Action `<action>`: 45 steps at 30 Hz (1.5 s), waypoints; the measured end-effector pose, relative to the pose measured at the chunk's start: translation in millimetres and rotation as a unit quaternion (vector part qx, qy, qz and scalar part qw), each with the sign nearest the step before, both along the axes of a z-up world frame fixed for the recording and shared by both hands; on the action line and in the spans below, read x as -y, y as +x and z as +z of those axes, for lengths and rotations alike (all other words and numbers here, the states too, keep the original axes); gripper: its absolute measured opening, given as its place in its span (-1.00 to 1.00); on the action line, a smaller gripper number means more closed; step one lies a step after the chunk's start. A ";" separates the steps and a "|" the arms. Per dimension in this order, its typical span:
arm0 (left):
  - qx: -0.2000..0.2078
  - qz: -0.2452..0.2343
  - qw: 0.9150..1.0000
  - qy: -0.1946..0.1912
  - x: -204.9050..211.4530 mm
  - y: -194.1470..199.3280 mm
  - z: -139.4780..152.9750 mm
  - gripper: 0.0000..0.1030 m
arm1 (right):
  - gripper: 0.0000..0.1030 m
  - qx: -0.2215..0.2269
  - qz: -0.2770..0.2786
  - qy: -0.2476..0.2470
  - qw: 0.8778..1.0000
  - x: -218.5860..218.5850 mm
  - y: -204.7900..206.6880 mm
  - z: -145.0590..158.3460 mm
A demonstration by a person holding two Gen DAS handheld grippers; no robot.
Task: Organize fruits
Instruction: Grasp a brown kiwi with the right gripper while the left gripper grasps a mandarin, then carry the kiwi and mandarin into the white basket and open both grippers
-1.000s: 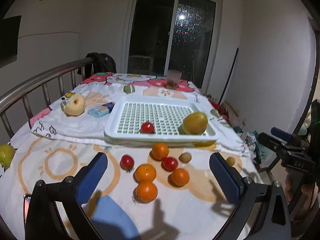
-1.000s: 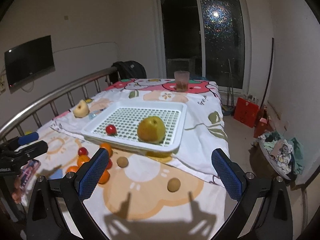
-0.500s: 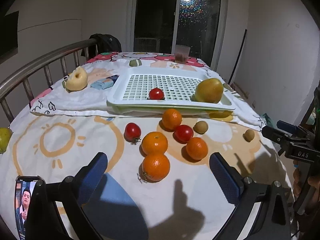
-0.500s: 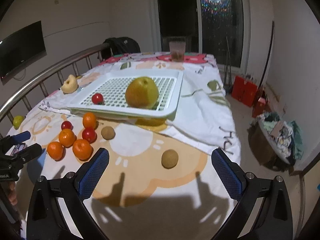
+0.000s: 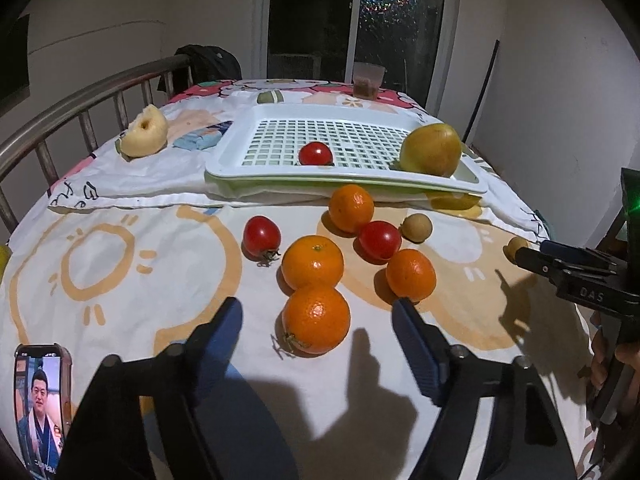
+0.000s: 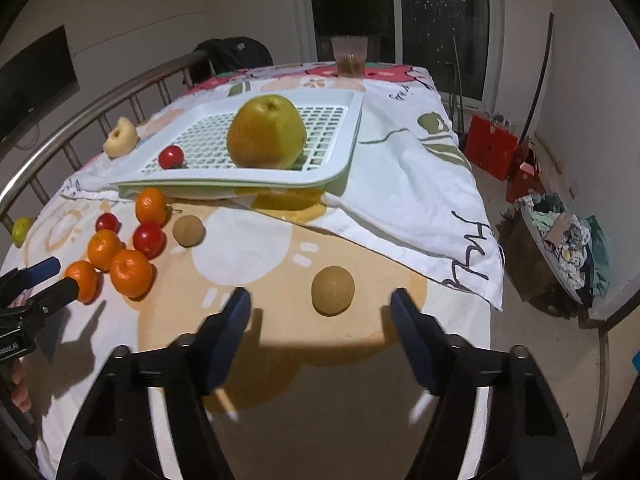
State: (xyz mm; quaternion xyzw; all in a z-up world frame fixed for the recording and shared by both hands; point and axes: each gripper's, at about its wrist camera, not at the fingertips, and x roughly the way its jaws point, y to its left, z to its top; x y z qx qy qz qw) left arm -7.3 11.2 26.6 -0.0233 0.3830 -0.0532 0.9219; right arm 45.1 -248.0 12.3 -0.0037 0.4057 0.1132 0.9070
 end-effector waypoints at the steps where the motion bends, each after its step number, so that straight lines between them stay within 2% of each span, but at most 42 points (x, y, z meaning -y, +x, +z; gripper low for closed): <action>1: -0.003 -0.001 1.000 -0.001 0.1 0.8 -1.2 0.37 | 0.17 -0.004 0.000 -0.001 1.000 0.2 1.5 -1.1; 5: -0.013 -0.002 1.000 -0.001 0.6 4.2 -6.3 0.19 | -0.08 -0.014 -0.003 -0.006 1.000 -0.6 5.0 -6.3; 7: -0.017 -0.003 1.000 -0.003 0.3 6.2 -8.4 -0.03 | -0.14 -0.018 -0.003 -0.003 1.000 -0.4 7.0 -8.9; 9: -0.024 -0.003 1.000 -0.006 -0.7 8.6 -11.3 -0.20 | -0.30 -0.022 -0.001 -0.004 1.000 -0.7 8.3 -11.2; 14: -0.025 -0.004 1.000 -0.014 -3.0 8.9 -12.6 -0.20 | -0.55 -0.019 0.000 -0.004 1.000 -1.0 9.6 -11.1; 23: -0.023 -0.004 1.000 -0.017 -4.1 7.1 -10.3 -0.22 | -0.56 -0.006 0.012 0.004 1.000 -3.4 4.7 -6.5; 29: -0.007 -0.004 1.000 -0.024 -5.1 0.9 1.9 -0.22 | -0.56 -0.002 0.025 0.015 1.000 -6.8 -0.1 0.1; 45: 0.051 -0.004 0.998 -0.036 -8.5 -1.4 53.6 -0.22 | -0.56 0.037 0.081 0.053 0.995 -29.0 -15.2 53.8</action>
